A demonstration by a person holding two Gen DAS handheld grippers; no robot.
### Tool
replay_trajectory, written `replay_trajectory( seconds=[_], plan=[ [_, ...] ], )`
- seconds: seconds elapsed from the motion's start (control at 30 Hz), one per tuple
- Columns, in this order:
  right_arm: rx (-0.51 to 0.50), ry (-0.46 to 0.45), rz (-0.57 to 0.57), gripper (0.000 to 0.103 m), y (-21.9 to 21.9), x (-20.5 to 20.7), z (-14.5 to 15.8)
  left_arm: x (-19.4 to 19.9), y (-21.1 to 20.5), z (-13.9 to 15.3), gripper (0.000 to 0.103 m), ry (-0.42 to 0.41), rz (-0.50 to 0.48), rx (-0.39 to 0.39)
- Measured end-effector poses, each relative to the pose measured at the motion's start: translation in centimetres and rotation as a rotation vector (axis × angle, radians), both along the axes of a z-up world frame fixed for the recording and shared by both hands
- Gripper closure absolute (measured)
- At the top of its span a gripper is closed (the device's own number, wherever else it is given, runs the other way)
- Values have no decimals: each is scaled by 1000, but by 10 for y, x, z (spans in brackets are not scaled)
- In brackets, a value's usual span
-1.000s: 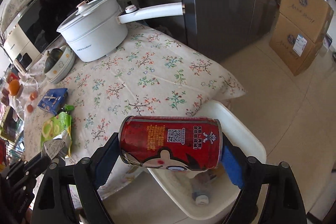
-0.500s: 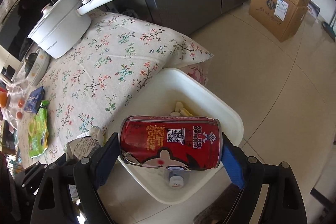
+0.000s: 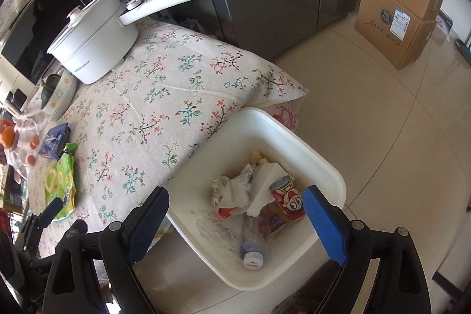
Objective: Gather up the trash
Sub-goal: 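Carry the wrapper and red can to the bin and release them, then grasp the green snack bag with the left tool while the right tool grasps the blue box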
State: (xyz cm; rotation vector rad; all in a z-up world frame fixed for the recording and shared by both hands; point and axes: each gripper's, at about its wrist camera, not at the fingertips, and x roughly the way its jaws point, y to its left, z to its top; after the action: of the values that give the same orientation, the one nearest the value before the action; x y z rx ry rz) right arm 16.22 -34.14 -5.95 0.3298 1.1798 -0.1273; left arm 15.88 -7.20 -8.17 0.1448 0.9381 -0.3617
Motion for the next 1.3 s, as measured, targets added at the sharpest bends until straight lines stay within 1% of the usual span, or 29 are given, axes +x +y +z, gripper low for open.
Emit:
replay_trajectory(
  seconds=[0.2, 0.3, 0.37, 0.4, 0.43, 0.47, 0.53, 0.6, 0.63, 0.67, 0.7, 0.73, 0.77, 0.87, 0.97, 1.03, 1.2, 1.27, 1.3],
  plan=[
    [7, -6, 74, 9, 36, 11, -1, 17, 51, -23, 22, 19, 130, 81],
    [9, -5, 98, 9, 49, 14, -2, 28, 67, -41, 22, 66, 169, 117],
    [10, -4, 109, 9, 54, 15, -3, 35, 73, -56, 22, 129, 185, 147],
    [11, -3, 113, 9, 56, 16, -4, 37, 77, -64, 22, 166, 188, 148],
    [11, -2, 118, 9, 57, 17, -5, 37, 80, -71, 21, 193, 186, 133],
    [12, 0, 121, 9, 59, 17, -5, 35, 86, -70, 21, 177, 196, 89],
    [16, 3, 128, 9, 61, 18, -7, 34, 87, -70, 24, 165, 171, 89],
    [17, 4, 139, 9, 65, 19, -7, 33, 92, -68, 33, 152, 164, 82],
    [17, 3, 144, 9, 67, 19, -7, 32, 95, -67, 46, 146, 165, 77],
    [17, 0, 149, 9, 69, 20, -7, 33, 99, -65, 66, 142, 171, 72],
    [18, -3, 154, 9, 71, 20, -7, 34, 104, -64, 77, 142, 181, 67],
    [19, -5, 159, 9, 73, 21, -6, 36, 108, -64, 96, 146, 195, 64],
    [20, -8, 164, 9, 76, 22, -6, 37, 113, -64, 100, 154, 204, 57],
    [29, -15, 183, 9, 86, 24, -4, 33, 117, -58, 102, 170, 207, 43],
    [42, -25, 216, 9, 102, 32, -1, 20, 121, -41, 102, 160, 186, 22],
    [51, -35, 236, 9, 116, 40, 3, 11, 128, -27, 102, 139, 188, -3],
    [69, -75, 330, 9, 167, 64, 10, -13, 167, 9, 102, 91, 236, -109],
    [65, -90, 379, 9, 193, 74, 10, -21, 184, 18, 102, 97, 246, -161],
    [65, -99, 405, 9, 206, 80, 11, -25, 190, 21, 102, 101, 250, -176]
  ],
)
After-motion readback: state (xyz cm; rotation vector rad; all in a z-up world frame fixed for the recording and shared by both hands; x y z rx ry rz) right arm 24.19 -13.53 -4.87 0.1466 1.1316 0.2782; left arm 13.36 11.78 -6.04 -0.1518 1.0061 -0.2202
